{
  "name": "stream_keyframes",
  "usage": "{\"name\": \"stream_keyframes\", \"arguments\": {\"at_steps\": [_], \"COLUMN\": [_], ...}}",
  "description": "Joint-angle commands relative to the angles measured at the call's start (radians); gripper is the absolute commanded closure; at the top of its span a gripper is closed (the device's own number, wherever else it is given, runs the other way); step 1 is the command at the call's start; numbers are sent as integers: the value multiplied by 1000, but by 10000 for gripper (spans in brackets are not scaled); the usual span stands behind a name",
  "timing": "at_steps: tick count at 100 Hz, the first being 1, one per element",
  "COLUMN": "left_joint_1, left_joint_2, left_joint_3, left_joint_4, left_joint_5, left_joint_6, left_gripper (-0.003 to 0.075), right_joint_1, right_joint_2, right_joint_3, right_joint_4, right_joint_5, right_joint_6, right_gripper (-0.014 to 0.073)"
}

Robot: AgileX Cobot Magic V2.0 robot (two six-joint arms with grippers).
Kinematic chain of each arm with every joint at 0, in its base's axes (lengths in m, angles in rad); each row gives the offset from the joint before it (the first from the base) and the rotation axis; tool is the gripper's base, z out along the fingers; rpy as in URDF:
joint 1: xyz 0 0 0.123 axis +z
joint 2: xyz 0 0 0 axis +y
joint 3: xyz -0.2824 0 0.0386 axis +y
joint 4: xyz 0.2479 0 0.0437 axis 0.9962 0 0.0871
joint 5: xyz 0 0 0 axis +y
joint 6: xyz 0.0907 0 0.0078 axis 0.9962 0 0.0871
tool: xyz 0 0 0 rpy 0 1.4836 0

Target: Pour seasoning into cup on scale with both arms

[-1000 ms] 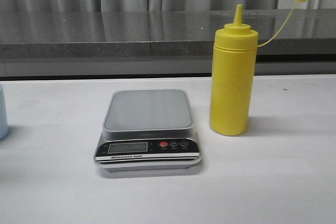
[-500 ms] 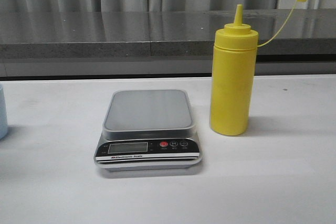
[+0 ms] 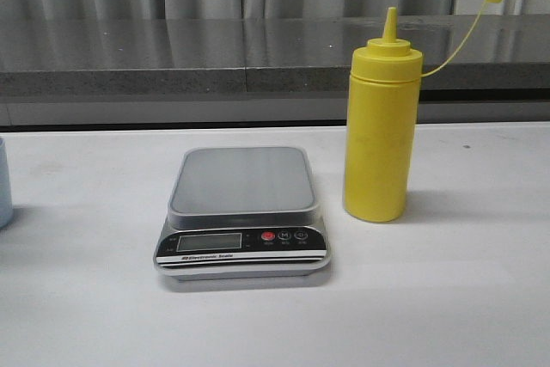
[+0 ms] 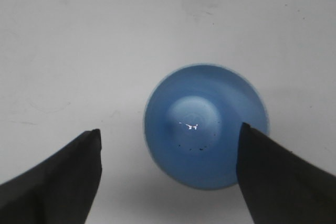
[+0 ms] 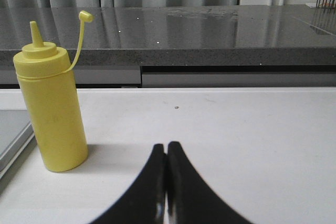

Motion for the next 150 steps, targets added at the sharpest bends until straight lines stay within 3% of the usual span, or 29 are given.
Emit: {"name": "stream_keyframes", "arguments": {"at_steps": [1,74,88,109,129,150], "left_joint_1": [2,2,2,2,2,-3], "left_joint_2": [2,123,123,123,123,123], "left_joint_3": [-33,-33,-33,-33,-75,-234], "left_joint_4": [-1,-1,-1,-1,-3,-45], "left_joint_5": [-68,-100,-100,-104,-53,160], "left_joint_6": [-5,-10,-10,-10,-10,4], "left_gripper": [207,216,367,741,740,740], "right_joint_1": [-3,-3,-3,-3,-3,-3], "right_joint_2": [-19,-19,-19,-19,-19,-19], "right_joint_3": [-22,-22,-22,-22,-22,-22], "right_joint_4": [-9,-9,-9,-9,-9,-9], "right_joint_5": [-84,-84,-84,-84,-84,-84], "right_joint_6": [-1,-1,-1,-1,-1,-1], "right_gripper": [661,661,661,661,661,661]}}
